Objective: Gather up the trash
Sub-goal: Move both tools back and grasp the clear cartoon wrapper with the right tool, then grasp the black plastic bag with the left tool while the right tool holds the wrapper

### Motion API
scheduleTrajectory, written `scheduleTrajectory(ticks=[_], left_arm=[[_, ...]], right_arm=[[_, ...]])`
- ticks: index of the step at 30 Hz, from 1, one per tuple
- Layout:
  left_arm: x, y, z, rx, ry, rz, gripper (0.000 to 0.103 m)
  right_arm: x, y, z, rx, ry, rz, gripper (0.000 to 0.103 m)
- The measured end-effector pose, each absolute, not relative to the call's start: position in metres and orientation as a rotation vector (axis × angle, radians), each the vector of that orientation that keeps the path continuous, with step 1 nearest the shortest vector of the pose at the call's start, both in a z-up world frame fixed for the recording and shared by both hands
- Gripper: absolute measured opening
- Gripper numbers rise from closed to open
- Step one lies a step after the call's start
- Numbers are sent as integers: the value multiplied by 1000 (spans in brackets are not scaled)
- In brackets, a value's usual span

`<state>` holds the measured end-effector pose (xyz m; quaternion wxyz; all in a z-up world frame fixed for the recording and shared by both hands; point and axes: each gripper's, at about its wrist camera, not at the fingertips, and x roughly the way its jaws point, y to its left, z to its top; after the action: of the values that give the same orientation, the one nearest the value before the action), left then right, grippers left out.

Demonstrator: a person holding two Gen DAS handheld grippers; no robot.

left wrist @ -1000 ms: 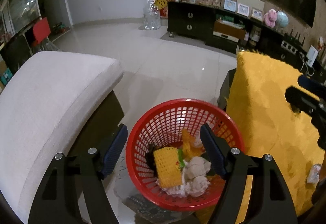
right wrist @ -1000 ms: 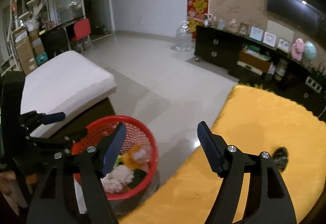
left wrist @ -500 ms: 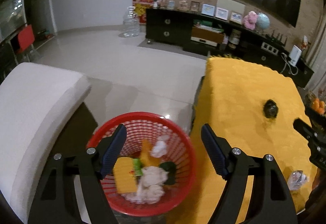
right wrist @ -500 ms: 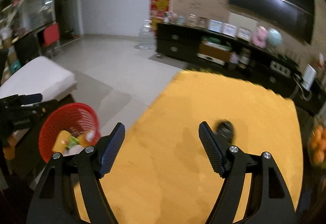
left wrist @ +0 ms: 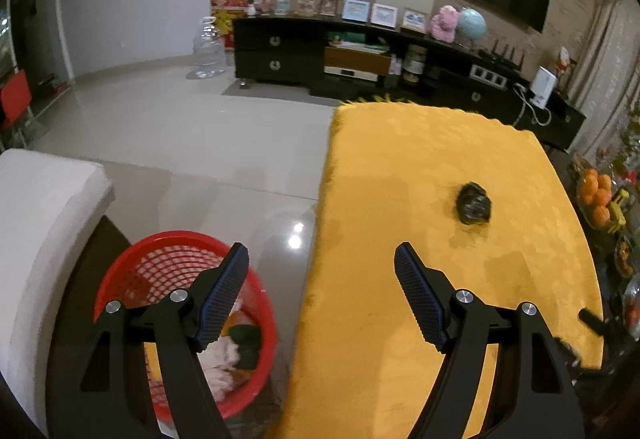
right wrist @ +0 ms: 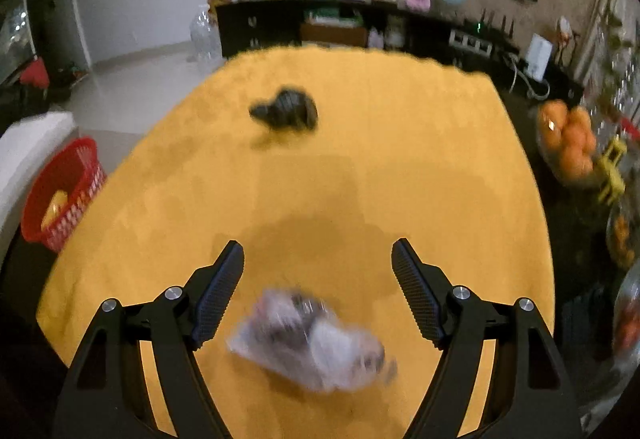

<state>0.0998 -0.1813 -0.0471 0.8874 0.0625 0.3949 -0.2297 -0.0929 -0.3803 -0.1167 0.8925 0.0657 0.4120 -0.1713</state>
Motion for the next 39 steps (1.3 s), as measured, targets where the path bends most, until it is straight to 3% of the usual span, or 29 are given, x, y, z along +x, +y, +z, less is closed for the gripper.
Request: scheduleTrajectory(ticks=[3, 12, 24, 39], left_arm=[[97, -192, -50, 142, 824, -493, 73], [97, -198, -56, 156, 835, -494, 73], [95, -203, -56, 150, 836, -507, 73], [88, -237, -69, 190, 837, -548, 73]], right_arm=[[-103, -377, -132, 137, 877, -333, 84], [-95, -362, -151, 106, 924, -278, 84], [-95, -368, -156, 115, 947, -263, 58], [-79, -401, -134, 172, 895, -346, 54]])
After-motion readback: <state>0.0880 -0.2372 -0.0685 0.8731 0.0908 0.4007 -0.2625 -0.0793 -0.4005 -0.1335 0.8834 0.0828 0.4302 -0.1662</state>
